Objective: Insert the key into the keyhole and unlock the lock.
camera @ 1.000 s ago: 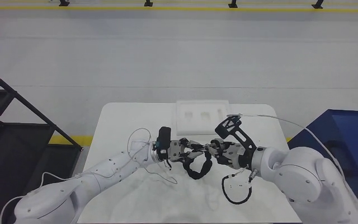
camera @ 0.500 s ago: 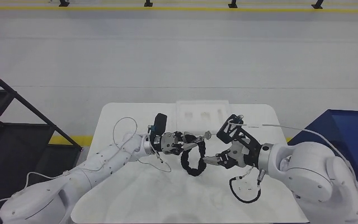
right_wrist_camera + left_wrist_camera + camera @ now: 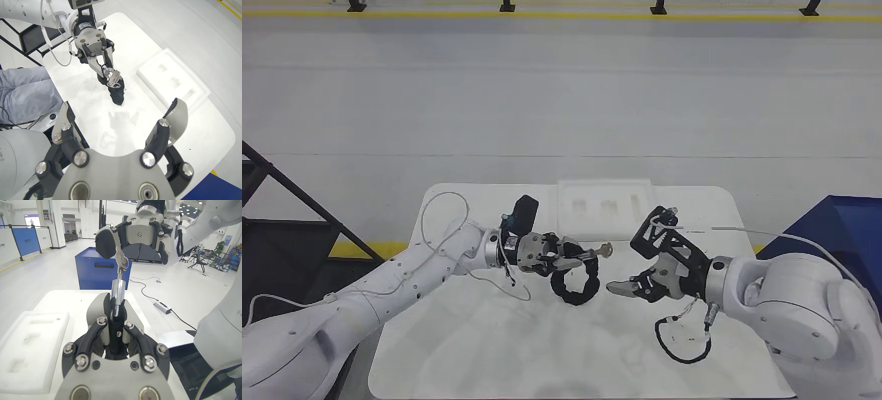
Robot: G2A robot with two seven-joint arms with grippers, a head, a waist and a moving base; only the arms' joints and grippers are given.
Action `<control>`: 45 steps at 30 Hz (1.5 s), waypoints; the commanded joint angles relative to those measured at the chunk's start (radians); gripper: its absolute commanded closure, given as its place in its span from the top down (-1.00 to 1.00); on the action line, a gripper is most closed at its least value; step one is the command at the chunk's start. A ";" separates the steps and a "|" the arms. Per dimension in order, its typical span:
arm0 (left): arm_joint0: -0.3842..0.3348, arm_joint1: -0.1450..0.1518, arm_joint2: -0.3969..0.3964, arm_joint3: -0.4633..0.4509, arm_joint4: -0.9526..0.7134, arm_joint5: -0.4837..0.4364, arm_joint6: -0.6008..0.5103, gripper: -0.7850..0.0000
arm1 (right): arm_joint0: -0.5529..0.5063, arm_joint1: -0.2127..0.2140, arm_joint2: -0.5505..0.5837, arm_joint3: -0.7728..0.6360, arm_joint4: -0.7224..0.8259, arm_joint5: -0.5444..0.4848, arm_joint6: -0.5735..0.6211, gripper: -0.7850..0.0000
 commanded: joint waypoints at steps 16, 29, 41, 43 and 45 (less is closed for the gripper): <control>0.005 0.039 -0.001 -0.110 -0.375 0.000 -0.425 -1.00 | -0.005 0.016 0.043 0.091 -0.271 -0.661 -0.368 1.00; 0.004 0.042 -0.001 -0.136 -0.593 0.000 -0.658 -1.00 | -0.042 0.009 -0.020 0.073 -0.819 -0.749 -0.742 0.36; 0.001 0.037 -0.001 -0.137 -0.682 0.000 -0.754 -1.00 | -0.099 0.017 -0.041 0.103 -1.178 -0.650 -0.982 -0.24; 0.001 0.037 -0.001 -0.136 -0.689 0.000 -0.763 -1.00 | -0.108 0.019 -0.034 0.107 -1.199 -0.643 -1.006 -0.26; 0.002 0.037 -0.001 -0.136 -0.695 0.000 -0.768 -1.00 | -0.116 0.021 -0.027 0.110 -1.212 -0.641 -1.023 -0.28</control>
